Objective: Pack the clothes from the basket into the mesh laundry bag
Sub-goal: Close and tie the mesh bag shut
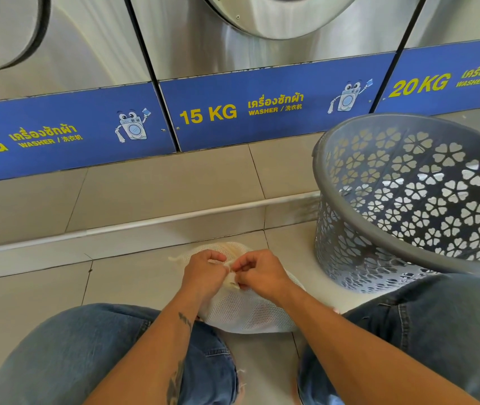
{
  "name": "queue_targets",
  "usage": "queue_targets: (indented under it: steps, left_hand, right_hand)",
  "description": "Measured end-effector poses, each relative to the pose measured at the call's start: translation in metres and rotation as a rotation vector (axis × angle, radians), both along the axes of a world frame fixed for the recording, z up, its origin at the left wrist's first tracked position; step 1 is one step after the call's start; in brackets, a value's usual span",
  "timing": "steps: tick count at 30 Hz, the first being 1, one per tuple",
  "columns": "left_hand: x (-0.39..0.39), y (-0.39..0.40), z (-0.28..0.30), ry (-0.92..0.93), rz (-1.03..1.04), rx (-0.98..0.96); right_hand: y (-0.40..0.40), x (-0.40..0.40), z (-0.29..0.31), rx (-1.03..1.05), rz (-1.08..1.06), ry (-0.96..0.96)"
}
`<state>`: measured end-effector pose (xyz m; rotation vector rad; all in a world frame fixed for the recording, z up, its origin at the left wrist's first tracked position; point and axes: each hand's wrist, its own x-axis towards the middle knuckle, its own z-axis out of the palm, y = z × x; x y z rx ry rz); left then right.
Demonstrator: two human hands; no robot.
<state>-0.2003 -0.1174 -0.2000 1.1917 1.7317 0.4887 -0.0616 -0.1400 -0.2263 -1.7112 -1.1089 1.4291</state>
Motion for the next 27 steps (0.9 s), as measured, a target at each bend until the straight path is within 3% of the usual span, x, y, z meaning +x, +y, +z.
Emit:
queue_targets:
  steps: [4, 8, 12, 17, 27]
  left_hand:
    - [0.002, 0.003, -0.004, -0.051, -0.002, -0.02]
    - [0.004, 0.005, -0.004, -0.06, -0.019, -0.037]
    - [0.007, 0.006, -0.006, -0.045, -0.015, -0.036]
    - [0.005, 0.009, -0.011, -0.047, 0.032, -0.06]
    - [0.005, 0.027, -0.012, -0.185, 0.064, -0.372]
  right_hand:
    - [0.0, 0.001, -0.002, -0.005, 0.055, -0.049]
    - [0.001, 0.004, -0.005, -0.015, -0.046, -0.006]
    - [0.002, 0.005, -0.008, 0.046, -0.028, -0.17]
    - [0.003, 0.004, -0.009, 0.091, 0.013, -0.203]
    - [-0.004, -0.001, -0.015, 0.06, -0.101, -0.054]
